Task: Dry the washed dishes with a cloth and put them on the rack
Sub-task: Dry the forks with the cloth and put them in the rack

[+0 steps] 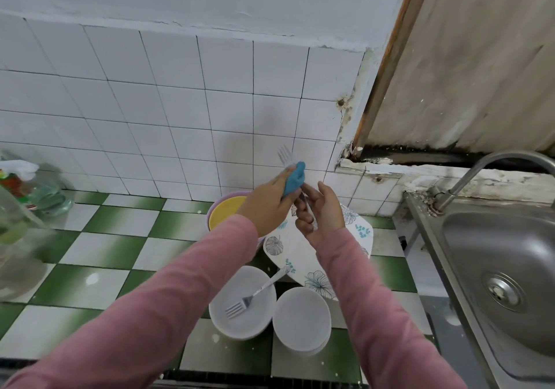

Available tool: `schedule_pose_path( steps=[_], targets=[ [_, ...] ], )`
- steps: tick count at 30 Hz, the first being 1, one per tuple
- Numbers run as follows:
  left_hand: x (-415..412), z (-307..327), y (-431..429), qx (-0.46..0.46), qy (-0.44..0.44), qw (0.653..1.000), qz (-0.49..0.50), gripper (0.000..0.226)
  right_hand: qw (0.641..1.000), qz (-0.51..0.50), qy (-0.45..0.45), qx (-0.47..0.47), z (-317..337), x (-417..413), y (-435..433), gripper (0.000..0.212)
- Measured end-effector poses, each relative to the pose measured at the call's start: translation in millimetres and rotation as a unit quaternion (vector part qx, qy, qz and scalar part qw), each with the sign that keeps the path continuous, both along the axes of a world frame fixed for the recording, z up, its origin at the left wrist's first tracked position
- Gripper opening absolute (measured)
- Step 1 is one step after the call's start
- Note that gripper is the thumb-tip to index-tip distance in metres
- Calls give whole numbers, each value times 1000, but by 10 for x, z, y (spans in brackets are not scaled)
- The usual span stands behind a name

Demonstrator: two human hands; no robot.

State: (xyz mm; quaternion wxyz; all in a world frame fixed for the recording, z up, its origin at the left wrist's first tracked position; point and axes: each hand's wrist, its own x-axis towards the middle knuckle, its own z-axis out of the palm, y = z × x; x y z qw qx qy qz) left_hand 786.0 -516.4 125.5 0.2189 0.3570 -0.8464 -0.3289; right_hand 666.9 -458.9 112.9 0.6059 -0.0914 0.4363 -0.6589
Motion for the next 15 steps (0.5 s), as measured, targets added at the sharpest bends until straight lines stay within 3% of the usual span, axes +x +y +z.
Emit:
schedule_pose_path(
  steps=[3,6,10,15],
  targets=[
    [11,30,57,104,47,993,5,37,999,-34,16,-7,-16,-90,11,38],
    [-17,58,63,200,112,972,56,39,995,-54,82,-2,-10,-142,34,30],
    [-60,97,-60,194,146,965,99,40,983,-61,173,1,-17,-89,36,28],
    [-85,88,-151,188,184,956,131,42,978,-60,199,-16,-13,26,3,27]
  ],
)
